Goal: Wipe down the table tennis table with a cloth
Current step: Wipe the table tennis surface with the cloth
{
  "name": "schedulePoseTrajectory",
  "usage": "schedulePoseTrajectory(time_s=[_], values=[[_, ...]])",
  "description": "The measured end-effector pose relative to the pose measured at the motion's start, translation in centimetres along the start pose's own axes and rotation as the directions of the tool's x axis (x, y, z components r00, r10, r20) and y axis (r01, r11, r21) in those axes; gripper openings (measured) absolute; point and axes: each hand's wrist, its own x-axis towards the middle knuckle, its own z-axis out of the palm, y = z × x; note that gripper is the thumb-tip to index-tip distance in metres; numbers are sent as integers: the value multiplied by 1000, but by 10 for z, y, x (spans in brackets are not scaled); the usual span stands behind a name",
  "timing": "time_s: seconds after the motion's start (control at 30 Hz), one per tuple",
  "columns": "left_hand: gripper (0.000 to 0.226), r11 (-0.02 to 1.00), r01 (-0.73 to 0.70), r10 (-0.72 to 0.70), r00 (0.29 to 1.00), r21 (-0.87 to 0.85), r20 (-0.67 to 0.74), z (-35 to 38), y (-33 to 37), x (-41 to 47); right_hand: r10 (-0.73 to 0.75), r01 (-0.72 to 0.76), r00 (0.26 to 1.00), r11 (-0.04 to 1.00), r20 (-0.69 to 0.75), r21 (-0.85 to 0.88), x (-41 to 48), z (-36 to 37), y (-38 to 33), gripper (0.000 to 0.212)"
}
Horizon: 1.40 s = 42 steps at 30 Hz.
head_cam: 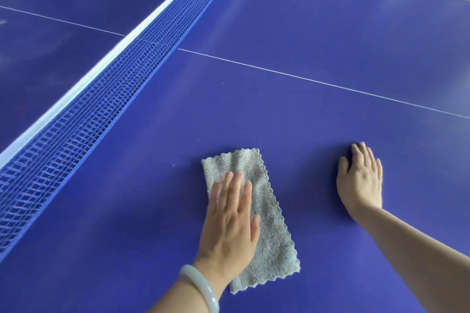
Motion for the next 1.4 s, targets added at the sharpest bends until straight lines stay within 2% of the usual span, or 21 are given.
schedulePoseTrajectory(time_s=[0.07,0.13,0.3,0.43,0.57,0.6,0.67,0.77,0.83,0.87,0.9,0.97,1.03,1.1,1.17,1.2,1.23,1.3,1.37,1.4], values=[[68,996,86,-88,991,24,100,9,19,13,24,-23,1000,999,-16,32,-1,1,0,51],[67,990,142,-144,983,24,114,18,25,20,32,-31,999,998,-29,57,0,2,0,50],[60,996,83,-80,992,-30,97,30,21,45,37,-37,999,999,-7,22,-1,7,-1,53],[57,1000,-2,2,993,-1,117,32,18,120,31,-31,999,1000,-14,-4,3,7,2,55],[56,990,132,-127,988,-52,87,32,36,160,32,-32,999,999,-12,-16,3,10,4,57],[56,992,97,-92,993,-79,68,33,50,154,31,-32,999,999,-8,-22,4,9,4,57],[59,987,-87,94,995,-137,44,38,83,124,33,-33,999,999,6,-31,4,6,4,58],[63,904,-381,396,917,-193,47,41,109,77,39,-38,999,999,37,-8,2,3,0,59],[59,864,-475,486,873,-170,30,38,92,90,36,-35,998,999,43,-7,2,0,0,59],[56,876,-467,472,881,-121,13,35,78,107,31,-30,999,999,43,-16,2,0,-1,59],[54,915,-399,399,917,-62,-19,34,58,130,27,-26,999,999,42,-25,1,0,-1,59],[52,992,-120,120,993,41,5,30,9,180,26,-25,999,999,36,-35,1,0,0,59],[54,988,128,-133,990,92,44,23,-23,204,22,-20,999,998,32,-52,1,2,-1,61],[55,982,188,-188,982,29,10,25,-17,199,27,-24,999,997,38,-67,1,2,-3,62],[55,997,69,-70,997,-31,-42,34,22,168,32,-28,998,996,48,-87,1,1,-5,63],[56,996,-57,54,998,-70,-42,39,47,146,31,-26,998,995,58,-95,0,-1,-5,64],[58,972,-206,206,978,-116,-14,42,69,124,31,-25,997,995,69,-94,0,-2,-5,64],[61,887,-435,448,892,-156,62,41,92,97,40,-35,996,997,81,-71,1,-4,-6,63],[61,851,-515,523,850,-100,71,40,76,110,39,-33,996,997,78,-76,1,-4,-8,62],[60,870,-489,492,868,-56,69,38,60,123,37,-30,997,996,74,-88,1,-3,-8,62]])
